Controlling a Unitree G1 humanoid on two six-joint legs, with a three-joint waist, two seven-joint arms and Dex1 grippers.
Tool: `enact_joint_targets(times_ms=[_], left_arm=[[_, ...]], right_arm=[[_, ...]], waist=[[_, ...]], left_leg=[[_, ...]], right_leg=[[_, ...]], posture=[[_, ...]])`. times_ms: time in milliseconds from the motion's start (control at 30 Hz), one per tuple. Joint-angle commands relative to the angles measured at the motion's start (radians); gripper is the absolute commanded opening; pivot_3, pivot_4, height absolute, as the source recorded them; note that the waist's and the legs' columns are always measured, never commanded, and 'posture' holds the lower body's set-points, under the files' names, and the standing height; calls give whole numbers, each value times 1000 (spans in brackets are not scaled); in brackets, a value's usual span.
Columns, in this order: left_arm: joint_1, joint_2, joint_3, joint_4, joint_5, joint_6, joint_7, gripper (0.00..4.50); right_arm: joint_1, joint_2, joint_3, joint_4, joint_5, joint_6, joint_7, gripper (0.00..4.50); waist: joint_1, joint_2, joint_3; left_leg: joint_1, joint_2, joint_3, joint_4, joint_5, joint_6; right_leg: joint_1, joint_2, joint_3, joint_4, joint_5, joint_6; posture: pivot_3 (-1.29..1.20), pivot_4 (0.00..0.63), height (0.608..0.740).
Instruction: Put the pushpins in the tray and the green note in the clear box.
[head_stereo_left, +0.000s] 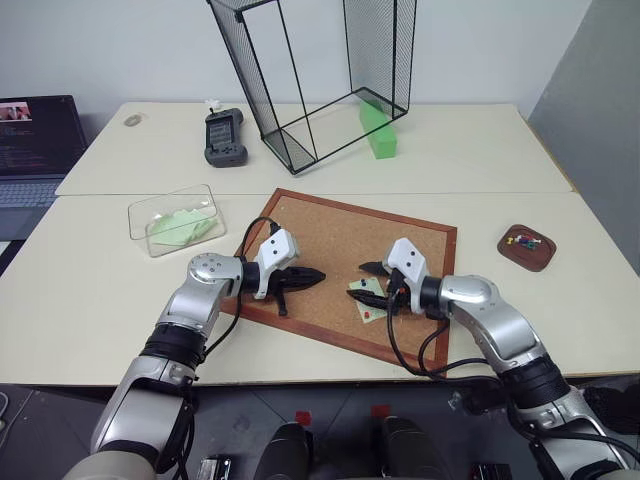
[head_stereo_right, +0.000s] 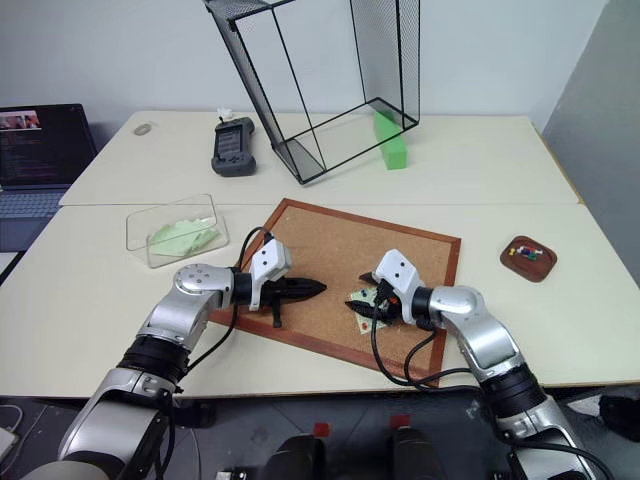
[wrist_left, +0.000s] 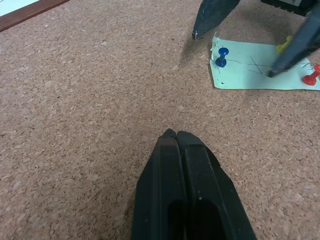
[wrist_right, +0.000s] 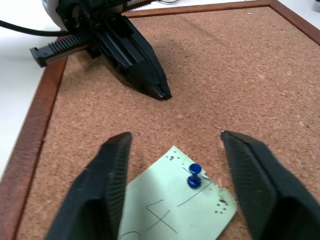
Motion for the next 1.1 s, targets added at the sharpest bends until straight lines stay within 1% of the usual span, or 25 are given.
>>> enact_joint_targets(times_ms=[33, 133, 200, 367, 400, 533, 800, 1100], left_arm=[[-1, 4, 0, 7, 29, 15, 28, 0], [2, 4, 1, -6, 26, 23, 31, 0], [3, 4, 4, -11, 24, 25, 34, 0], [5, 2, 5, -19, 22, 31, 38, 0], [4, 2, 5, -20, 22, 32, 39, 0], [0, 2, 7, -22, 18, 36, 43, 0], [3, 5, 5, -24, 18, 41, 43, 0], [-10, 1, -11, -9, 31, 53, 37, 0]], right_arm=[[-27, 6, -3, 4, -19, -21, 5, 1973], [-32, 3, 0, 18, -34, -24, 9, 1274], [-37, -1, 10, 27, -54, -31, 8, 1036], [-42, 3, 8, 35, -71, -35, 14, 93], [-42, 3, 7, 35, -72, -35, 14, 13], [-40, 8, -11, 33, -68, -39, 11, 13], [-16, 12, -55, -58, 17, -10, 55, 13], [-10, -3, -58, -81, 27, 2, 65, 13]], waist=[[0, 0, 0], [0, 0, 0], [0, 0, 0], [0, 0, 0], [0, 0, 0], [0, 0, 0], [0, 0, 0], [0, 0, 0]], left_leg=[[0, 0, 0, 0, 0, 0], [0, 0, 0, 0, 0, 0], [0, 0, 0, 0, 0, 0], [0, 0, 0, 0, 0, 0], [0, 0, 0, 0, 0, 0], [0, 0, 0, 0, 0, 0], [-1, 0, 0, 0, 0, 0], [-1, 0, -1, 0, 0, 0]], right_leg=[[0, 0, 0, 0, 0, 0], [0, 0, 0, 0, 0, 0], [0, 0, 0, 0, 0, 0], [0, 0, 0, 0, 0, 0], [0, 0, 0, 0, 0, 0], [0, 0, 0, 0, 0, 0], [-1, 0, 0, 0, 0, 0], [-1, 0, 0, 0, 0, 0]], posture=[[0, 150, 740], [0, 150, 740], [0, 150, 740], [0, 150, 740], [0, 150, 740], [0, 150, 740], [0, 150, 740], [0, 150, 740]])
